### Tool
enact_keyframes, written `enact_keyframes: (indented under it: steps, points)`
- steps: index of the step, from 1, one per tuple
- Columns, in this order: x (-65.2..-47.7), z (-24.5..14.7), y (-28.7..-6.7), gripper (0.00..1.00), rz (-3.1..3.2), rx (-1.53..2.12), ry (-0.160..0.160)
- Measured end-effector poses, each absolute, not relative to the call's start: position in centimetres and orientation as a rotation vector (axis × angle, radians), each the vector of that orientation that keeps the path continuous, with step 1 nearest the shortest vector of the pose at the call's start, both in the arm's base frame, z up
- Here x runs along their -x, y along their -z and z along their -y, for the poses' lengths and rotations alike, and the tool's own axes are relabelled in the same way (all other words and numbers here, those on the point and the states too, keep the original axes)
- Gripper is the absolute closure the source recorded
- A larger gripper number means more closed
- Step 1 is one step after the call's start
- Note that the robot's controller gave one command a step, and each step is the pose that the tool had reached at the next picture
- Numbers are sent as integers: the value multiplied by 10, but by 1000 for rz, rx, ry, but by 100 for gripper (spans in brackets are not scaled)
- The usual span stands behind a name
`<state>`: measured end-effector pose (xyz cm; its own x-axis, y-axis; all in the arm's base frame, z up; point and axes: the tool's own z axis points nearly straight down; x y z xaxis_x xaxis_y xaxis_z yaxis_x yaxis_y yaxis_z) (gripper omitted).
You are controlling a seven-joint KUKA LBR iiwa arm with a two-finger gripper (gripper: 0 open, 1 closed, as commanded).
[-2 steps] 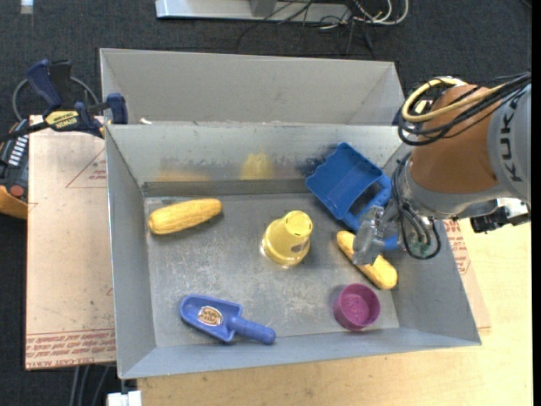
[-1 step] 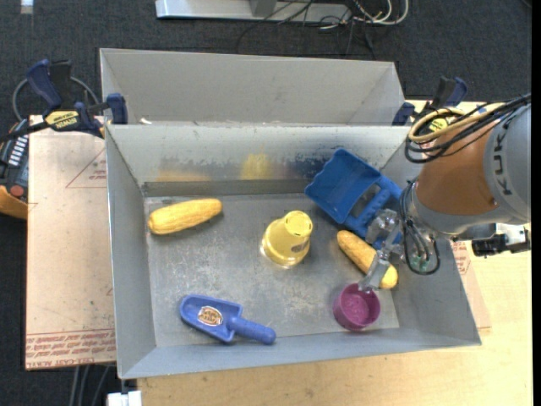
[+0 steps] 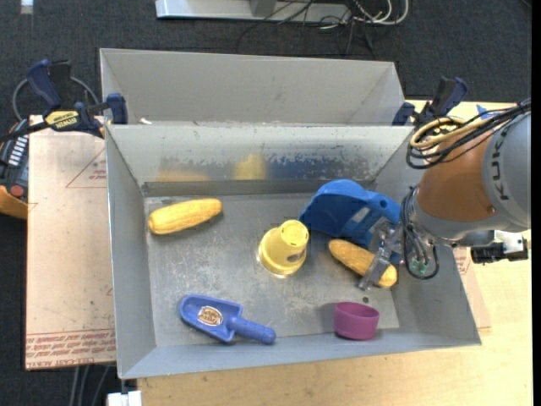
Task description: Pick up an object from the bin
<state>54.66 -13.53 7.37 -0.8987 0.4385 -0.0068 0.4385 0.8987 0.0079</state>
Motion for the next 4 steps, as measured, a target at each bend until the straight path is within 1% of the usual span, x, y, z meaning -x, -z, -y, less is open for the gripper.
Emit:
enact_keyframes:
  steps: [1, 2, 3, 4]
  points:
    - [-546, 134, -72, 100, -3057, -704, -11]
    - [-554, 136, -154, 100, -3062, -685, -7]
    - [-564, 143, -165, 100, -3049, -704, -9]
    - [-564, 143, -157, 100, -3049, -711, -9]
